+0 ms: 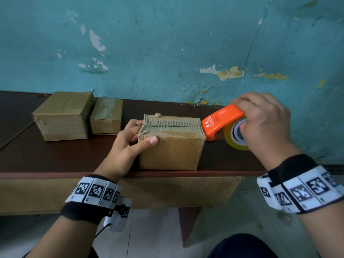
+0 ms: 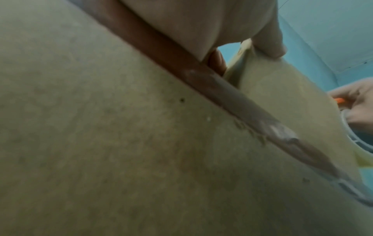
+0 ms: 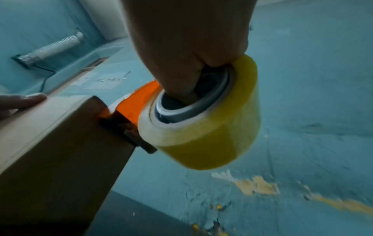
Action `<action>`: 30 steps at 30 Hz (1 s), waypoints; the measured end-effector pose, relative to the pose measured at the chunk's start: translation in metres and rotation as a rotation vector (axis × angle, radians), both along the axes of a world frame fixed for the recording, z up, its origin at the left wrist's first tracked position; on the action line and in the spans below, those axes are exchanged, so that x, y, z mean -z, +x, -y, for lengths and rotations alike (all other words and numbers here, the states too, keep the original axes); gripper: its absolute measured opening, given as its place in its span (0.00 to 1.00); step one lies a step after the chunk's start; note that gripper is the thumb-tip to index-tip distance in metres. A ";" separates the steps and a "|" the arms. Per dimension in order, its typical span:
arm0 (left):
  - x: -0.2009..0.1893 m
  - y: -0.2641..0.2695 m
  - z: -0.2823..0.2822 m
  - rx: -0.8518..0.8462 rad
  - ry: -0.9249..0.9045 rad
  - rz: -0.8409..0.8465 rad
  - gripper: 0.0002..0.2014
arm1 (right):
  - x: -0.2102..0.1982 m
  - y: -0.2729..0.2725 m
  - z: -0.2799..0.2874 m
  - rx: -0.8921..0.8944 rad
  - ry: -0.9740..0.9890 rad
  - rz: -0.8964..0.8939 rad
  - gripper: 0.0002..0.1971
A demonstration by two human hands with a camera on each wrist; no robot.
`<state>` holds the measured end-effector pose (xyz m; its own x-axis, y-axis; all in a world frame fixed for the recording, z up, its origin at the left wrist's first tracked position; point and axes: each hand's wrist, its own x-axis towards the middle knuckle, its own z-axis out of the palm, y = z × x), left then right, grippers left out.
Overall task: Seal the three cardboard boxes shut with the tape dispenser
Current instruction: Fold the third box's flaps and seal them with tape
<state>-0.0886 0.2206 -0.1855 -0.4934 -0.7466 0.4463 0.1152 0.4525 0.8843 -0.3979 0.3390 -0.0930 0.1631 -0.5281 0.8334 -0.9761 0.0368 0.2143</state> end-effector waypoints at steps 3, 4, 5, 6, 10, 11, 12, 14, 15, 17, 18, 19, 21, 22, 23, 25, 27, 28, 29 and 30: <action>0.000 -0.001 0.000 -0.027 0.008 0.000 0.17 | -0.017 0.017 0.009 0.019 0.017 -0.156 0.16; 0.000 -0.001 0.000 -0.028 0.012 -0.005 0.18 | -0.020 0.022 0.013 0.039 0.026 -0.208 0.14; 0.000 -0.001 -0.002 -0.024 0.015 -0.014 0.19 | -0.022 0.025 0.017 0.057 0.037 -0.247 0.12; -0.001 -0.001 -0.003 -0.020 0.012 -0.023 0.19 | -0.025 0.027 0.020 0.070 0.051 -0.271 0.11; -0.003 -0.001 -0.005 -0.016 0.017 -0.024 0.17 | -0.030 0.031 0.023 0.085 0.094 -0.295 0.11; -0.003 -0.001 -0.005 -0.020 0.019 -0.028 0.16 | -0.030 0.031 0.022 0.089 0.098 -0.286 0.11; -0.003 -0.001 -0.005 -0.022 0.021 -0.033 0.15 | -0.029 0.030 0.021 0.087 0.109 -0.264 0.12; -0.003 -0.001 -0.006 -0.019 0.022 -0.035 0.16 | -0.025 0.028 0.020 0.080 0.122 -0.206 0.12; -0.003 -0.001 -0.006 -0.019 0.022 -0.036 0.18 | -0.024 0.027 0.020 0.076 0.123 -0.182 0.12; -0.003 -0.002 -0.006 -0.027 0.017 -0.032 0.22 | -0.023 0.025 0.019 0.061 0.120 -0.155 0.13; -0.003 -0.002 -0.006 -0.031 0.013 -0.029 0.22 | -0.022 0.025 0.019 0.057 0.111 -0.153 0.13; -0.003 -0.002 -0.006 -0.030 0.014 -0.031 0.21 | -0.021 0.025 0.019 0.058 0.102 -0.160 0.13; -0.003 -0.002 -0.006 -0.024 0.029 -0.047 0.20 | -0.018 0.024 0.017 0.059 0.073 -0.178 0.14; -0.003 -0.002 -0.007 -0.024 0.033 -0.054 0.20 | -0.017 0.024 0.017 0.056 0.059 -0.188 0.14; -0.003 -0.001 -0.007 -0.027 0.039 -0.058 0.20 | -0.018 0.025 0.018 0.054 0.054 -0.204 0.14; -0.003 -0.002 -0.008 -0.029 0.042 -0.052 0.20 | -0.020 0.029 0.021 0.059 0.044 -0.269 0.12; -0.003 -0.003 -0.007 -0.026 0.035 -0.051 0.21 | -0.023 0.034 0.023 0.066 0.020 -0.335 0.11; -0.002 -0.002 -0.008 -0.028 0.043 -0.060 0.22 | -0.022 0.035 0.023 0.066 0.003 -0.358 0.11; -0.002 -0.003 -0.008 -0.030 0.048 -0.072 0.24 | -0.020 0.036 0.022 0.062 -0.023 -0.372 0.12; -0.001 -0.002 -0.007 -0.038 0.044 -0.081 0.28 | -0.018 0.036 0.023 0.050 -0.052 -0.381 0.11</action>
